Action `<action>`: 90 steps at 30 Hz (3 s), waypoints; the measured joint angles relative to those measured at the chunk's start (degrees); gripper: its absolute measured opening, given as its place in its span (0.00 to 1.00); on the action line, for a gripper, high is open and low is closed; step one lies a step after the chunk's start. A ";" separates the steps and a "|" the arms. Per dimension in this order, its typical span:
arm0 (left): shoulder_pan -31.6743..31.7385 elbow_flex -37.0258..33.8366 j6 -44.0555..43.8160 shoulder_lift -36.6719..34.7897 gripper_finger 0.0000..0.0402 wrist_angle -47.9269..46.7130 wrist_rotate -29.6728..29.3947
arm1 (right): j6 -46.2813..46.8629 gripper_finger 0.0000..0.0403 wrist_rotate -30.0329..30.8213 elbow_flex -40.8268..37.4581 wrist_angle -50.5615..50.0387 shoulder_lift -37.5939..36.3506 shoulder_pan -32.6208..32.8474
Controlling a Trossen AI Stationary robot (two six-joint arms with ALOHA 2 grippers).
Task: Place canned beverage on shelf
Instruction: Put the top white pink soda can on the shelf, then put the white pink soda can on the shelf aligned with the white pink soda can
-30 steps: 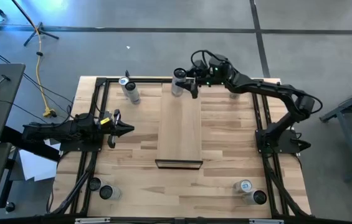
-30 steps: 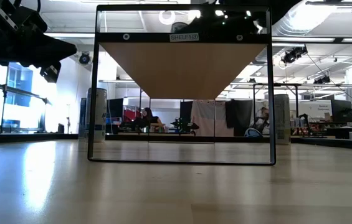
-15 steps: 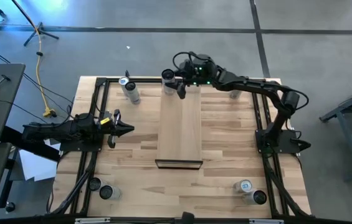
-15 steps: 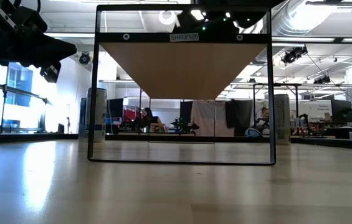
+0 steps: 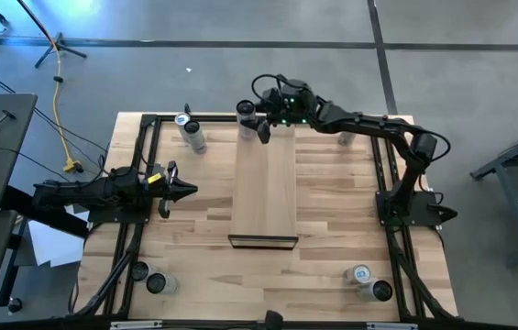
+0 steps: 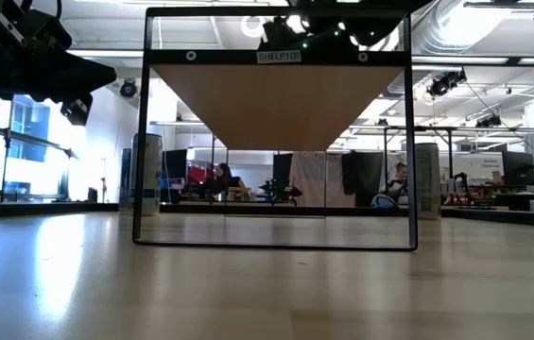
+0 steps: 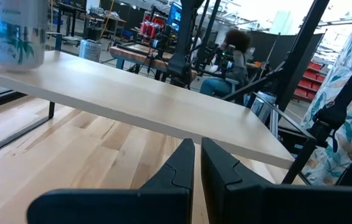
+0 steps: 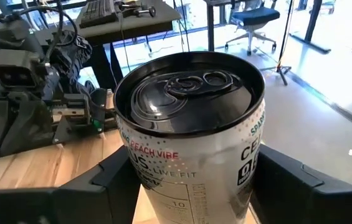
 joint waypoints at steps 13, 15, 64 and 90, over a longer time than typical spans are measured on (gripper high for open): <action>0.00 -0.02 0.00 0.00 0.01 0.00 -0.05 | 1.07 0.74 6.24 0.07 0.24 1.26 0.09; 0.00 -0.01 0.00 0.00 0.01 0.02 -0.04 | 1.12 0.74 6.43 0.07 -0.28 1.26 -0.03; 0.00 -0.02 0.00 0.00 0.01 0.02 -0.02 | -1.65 0.97 6.73 -0.07 -3.55 1.26 -0.48; 0.00 -0.01 0.00 0.00 0.01 0.01 0.00 | -6.24 0.98 5.60 -0.04 -33.82 -10.96 -0.61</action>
